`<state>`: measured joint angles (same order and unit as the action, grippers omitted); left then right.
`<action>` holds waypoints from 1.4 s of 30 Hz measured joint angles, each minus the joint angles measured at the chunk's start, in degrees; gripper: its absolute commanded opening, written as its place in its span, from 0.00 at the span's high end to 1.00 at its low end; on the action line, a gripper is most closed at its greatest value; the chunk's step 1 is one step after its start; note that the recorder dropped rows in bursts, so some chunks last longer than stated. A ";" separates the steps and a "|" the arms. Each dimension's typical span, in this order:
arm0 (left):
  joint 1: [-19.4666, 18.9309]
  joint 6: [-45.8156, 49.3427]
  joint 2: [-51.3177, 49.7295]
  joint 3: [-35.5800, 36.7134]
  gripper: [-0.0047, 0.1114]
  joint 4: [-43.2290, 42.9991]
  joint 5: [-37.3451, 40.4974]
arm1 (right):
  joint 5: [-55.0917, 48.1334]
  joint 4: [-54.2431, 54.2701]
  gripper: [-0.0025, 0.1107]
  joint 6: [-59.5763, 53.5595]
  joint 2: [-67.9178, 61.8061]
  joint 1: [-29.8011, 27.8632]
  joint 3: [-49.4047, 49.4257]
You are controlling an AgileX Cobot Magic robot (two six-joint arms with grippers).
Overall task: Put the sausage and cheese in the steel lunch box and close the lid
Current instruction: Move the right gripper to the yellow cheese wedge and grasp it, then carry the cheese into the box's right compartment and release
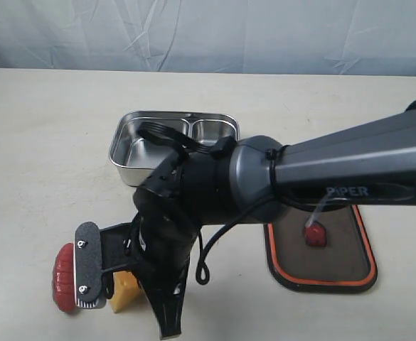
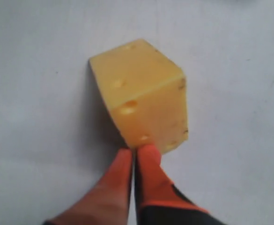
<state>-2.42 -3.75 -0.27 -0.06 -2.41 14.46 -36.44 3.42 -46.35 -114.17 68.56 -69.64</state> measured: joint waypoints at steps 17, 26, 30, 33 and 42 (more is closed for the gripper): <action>0.00 0.00 0.00 0.00 0.96 0.00 0.00 | -3.65 3.16 0.29 1.26 5.34 0.10 0.09; 0.00 0.00 0.00 0.00 0.96 0.00 0.00 | 1.61 3.16 0.31 1.38 3.74 0.10 0.09; 0.00 0.00 0.00 0.00 0.96 0.00 0.00 | 5.66 3.40 0.33 1.38 2.47 0.10 0.09; 0.00 0.00 0.00 0.00 0.96 0.00 0.00 | 8.15 4.26 0.46 1.38 1.13 0.10 0.09; 0.00 0.00 0.00 0.00 0.96 0.00 0.00 | 9.17 6.37 0.98 1.38 -0.80 0.21 0.09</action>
<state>-2.42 -3.75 -0.27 -0.06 -2.41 14.46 -27.27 9.78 -44.97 -114.97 68.77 -69.55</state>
